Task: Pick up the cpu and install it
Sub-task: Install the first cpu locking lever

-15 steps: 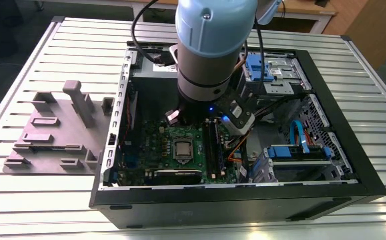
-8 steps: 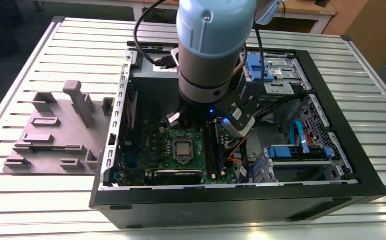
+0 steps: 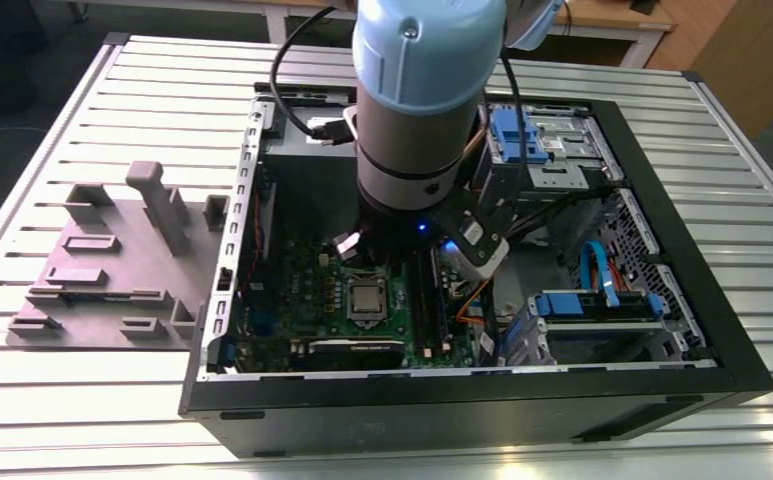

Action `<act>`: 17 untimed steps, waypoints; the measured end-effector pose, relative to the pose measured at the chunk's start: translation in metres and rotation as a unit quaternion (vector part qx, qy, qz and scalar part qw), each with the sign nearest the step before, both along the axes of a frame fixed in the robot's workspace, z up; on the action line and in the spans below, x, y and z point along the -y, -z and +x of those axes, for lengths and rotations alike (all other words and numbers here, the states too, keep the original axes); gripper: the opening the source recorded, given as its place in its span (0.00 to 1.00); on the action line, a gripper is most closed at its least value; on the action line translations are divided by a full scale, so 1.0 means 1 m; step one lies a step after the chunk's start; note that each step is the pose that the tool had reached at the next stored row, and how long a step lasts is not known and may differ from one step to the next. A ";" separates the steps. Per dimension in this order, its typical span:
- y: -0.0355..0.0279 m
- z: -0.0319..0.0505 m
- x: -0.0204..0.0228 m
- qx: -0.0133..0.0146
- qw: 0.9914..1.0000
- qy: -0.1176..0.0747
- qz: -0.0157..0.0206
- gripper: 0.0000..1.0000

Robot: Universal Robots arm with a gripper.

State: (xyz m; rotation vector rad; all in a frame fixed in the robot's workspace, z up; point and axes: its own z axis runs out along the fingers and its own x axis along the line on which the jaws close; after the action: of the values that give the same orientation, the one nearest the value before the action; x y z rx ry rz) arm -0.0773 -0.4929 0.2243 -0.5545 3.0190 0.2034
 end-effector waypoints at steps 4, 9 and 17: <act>0.0025 0.0000 0.0000 0.000 1.000 0.000 -0.002 0.10; 0.0026 0.0000 0.0000 0.000 1.000 0.000 -0.002 0.10; 0.0068 0.0000 0.0042 0.000 1.000 0.000 -0.002 0.10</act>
State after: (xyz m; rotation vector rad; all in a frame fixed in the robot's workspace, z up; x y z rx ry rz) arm -0.0773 -0.4971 0.2176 -0.5537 3.0202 0.1968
